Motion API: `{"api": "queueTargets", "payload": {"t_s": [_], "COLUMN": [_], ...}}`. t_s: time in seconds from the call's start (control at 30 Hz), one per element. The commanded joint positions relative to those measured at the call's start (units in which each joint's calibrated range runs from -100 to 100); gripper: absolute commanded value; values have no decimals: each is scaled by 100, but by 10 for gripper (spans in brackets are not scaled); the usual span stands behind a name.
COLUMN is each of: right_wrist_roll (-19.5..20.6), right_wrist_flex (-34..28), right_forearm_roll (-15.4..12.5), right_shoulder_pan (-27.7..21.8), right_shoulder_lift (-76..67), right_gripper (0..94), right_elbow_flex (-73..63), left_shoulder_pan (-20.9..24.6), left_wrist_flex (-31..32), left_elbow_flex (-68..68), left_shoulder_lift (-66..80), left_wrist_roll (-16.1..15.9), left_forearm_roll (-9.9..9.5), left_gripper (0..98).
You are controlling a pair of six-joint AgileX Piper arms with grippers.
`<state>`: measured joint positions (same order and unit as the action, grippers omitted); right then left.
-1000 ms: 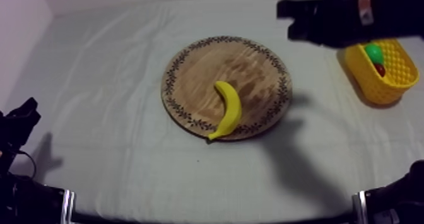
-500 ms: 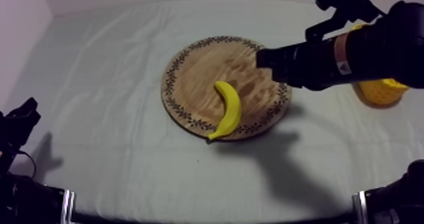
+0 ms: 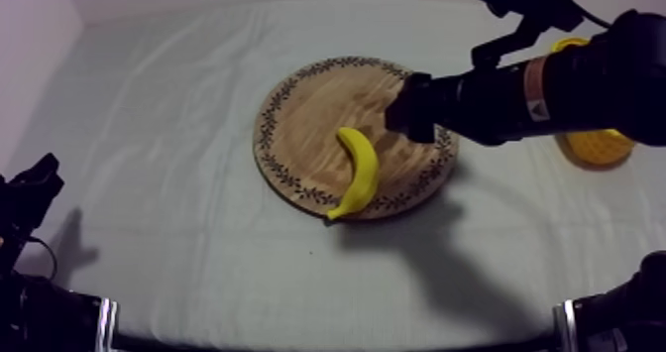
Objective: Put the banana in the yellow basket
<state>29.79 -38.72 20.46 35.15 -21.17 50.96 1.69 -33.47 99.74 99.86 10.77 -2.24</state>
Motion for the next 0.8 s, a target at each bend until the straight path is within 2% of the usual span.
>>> {"api": "queueTargets", "payload": {"t_s": [0.0, 0.3, 0.53, 0.67, 0.77], "right_wrist_roll": [-121, -84, 60, 270, 543], "right_wrist_flex": [35, 184, 196, 178, 82], "right_forearm_roll": [-36, -9, 103, 279, 509], "right_shoulder_pan": [-10, -3, 37, 110, 220], "right_shoulder_lift": [25, 165, 832, 1496, 2019], "right_gripper": [918, 918, 900, 888, 883], "right_elbow_flex": [31, 130, -107, -365, -547], "left_shoulder_pan": [1, 1, 1, 1, 1], "left_wrist_flex": [0, 0, 0, 0, 0], "left_elbow_flex": [4, 4, 4, 4, 4], "left_shoulder_lift": [-3, -3, -3, -3, -3], "left_wrist_roll": [0, 0, 0, 0, 0], "left_forearm_roll": [2, 2, 2, 2, 2], "left_gripper": [1, 1, 1, 1, 1]}}
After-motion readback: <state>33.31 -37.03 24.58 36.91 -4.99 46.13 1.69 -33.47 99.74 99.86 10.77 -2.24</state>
